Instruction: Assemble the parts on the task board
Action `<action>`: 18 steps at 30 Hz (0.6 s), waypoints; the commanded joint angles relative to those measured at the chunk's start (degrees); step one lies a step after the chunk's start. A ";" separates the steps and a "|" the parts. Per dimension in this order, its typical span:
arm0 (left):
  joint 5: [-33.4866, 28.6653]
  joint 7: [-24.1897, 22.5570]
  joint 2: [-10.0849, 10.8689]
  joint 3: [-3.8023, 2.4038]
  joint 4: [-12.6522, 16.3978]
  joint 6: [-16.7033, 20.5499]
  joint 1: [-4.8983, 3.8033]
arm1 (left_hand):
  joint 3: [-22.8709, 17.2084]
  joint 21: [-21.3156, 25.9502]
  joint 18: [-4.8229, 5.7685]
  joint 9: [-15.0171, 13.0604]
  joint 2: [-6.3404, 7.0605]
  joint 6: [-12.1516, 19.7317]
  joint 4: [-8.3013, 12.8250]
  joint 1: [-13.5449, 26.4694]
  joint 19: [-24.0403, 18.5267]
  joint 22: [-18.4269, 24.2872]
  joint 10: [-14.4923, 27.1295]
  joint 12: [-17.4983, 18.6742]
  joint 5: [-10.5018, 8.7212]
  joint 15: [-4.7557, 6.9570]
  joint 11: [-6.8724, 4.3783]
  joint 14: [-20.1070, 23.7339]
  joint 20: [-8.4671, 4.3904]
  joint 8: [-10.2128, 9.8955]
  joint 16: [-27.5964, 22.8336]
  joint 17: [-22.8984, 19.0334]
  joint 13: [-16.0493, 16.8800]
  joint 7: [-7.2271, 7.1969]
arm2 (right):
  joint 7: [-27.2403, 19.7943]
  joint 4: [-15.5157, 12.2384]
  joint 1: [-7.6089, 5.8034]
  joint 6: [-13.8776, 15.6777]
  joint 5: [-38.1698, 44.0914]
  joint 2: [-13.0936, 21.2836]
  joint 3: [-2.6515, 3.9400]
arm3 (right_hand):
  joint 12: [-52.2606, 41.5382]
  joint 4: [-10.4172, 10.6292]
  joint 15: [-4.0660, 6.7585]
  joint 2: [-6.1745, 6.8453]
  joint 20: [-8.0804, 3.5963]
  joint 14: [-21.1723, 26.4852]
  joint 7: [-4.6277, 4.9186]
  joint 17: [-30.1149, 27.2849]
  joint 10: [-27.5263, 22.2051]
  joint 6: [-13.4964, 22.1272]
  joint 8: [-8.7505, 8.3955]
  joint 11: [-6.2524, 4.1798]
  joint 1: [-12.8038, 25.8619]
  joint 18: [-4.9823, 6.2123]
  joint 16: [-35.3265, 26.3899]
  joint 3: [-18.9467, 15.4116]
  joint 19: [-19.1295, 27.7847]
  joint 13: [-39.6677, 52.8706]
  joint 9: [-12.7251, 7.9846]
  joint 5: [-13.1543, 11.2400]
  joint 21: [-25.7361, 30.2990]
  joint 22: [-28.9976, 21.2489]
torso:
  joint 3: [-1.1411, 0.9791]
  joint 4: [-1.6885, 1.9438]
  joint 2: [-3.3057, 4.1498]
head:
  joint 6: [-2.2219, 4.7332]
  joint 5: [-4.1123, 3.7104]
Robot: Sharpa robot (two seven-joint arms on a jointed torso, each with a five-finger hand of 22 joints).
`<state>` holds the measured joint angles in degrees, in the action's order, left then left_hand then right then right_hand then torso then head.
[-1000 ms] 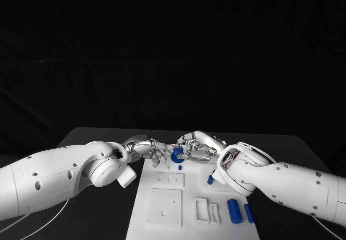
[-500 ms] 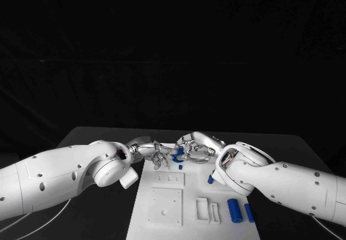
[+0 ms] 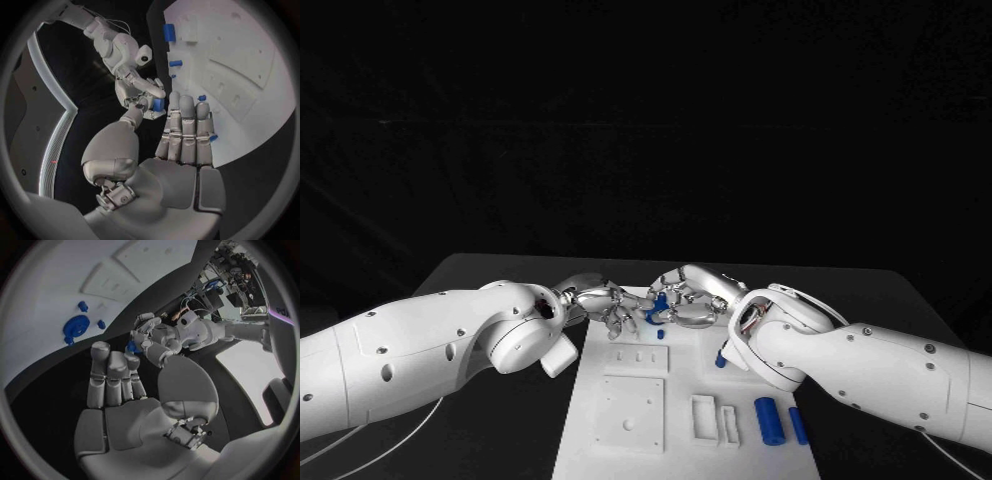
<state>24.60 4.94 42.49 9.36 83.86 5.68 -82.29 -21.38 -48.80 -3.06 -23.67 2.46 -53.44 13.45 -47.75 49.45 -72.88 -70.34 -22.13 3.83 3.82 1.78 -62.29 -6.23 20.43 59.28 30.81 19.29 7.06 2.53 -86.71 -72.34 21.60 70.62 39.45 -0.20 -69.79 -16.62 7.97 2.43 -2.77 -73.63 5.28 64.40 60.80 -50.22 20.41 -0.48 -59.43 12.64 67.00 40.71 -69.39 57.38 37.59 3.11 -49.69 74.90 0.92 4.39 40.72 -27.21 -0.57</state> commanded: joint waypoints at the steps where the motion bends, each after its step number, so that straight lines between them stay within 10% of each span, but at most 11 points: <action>1: -0.51 -0.05 -0.33 -0.06 0.00 1.11 -0.05 | 0.00 -0.28 -0.61 0.13 -0.67 -0.19 0.41 -0.16 -0.05 0.08 0.58 -0.19 0.49 0.18 0.08 0.10 -3.30 -0.33 0.26 -0.13 -0.11 0.25 | 0.32 -0.09 0.02 -1.05 0.79 -0.12 0.03 | 0.06 0.07 0.41 0.57 -0.31 -0.06 -1.39 0.02 -2.12 -11.20 0.21 -1.85 -0.03 2.36 0.32 0.37 -0.01 -0.04 0.11 -0.29 -0.13 0.72 | 0.02 0.00 0.00 | -0.01 -0.04; 18: -0.82 0.23 -1.08 -0.06 -0.42 0.54 0.10 | -0.63 -0.74 -0.51 0.26 -3.20 -0.65 1.93 -2.36 -0.17 0.19 0.41 -0.28 0.62 0.13 0.08 0.06 -3.21 -0.33 0.56 -0.49 -0.36 0.18 | 0.66 0.13 0.03 -1.14 0.90 -0.45 0.03 | 0.08 0.10 0.43 0.67 -0.33 -0.12 -1.40 0.00 -2.04 -11.26 0.18 -1.87 0.08 2.36 0.30 0.73 -0.10 -0.05 0.25 -0.29 -0.11 0.69 | 0.03 0.01 0.00 | -0.17 -0.19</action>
<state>24.27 5.31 41.55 9.36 83.38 6.14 -82.21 -22.13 -49.44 -3.05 -23.47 -0.51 -53.63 15.22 -50.19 49.45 -72.71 -70.00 -22.13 4.23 3.81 1.97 -62.29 -6.23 20.18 59.50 30.34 18.96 7.30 3.08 -86.58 -72.34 21.15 70.88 39.03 -0.21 -69.77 -16.47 7.84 2.43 -2.76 -73.73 5.10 64.39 60.86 -50.40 20.23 -0.54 -59.43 12.64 67.00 41.18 -69.39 57.38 37.74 3.11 -49.69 74.90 0.95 4.40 40.72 -27.36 -0.73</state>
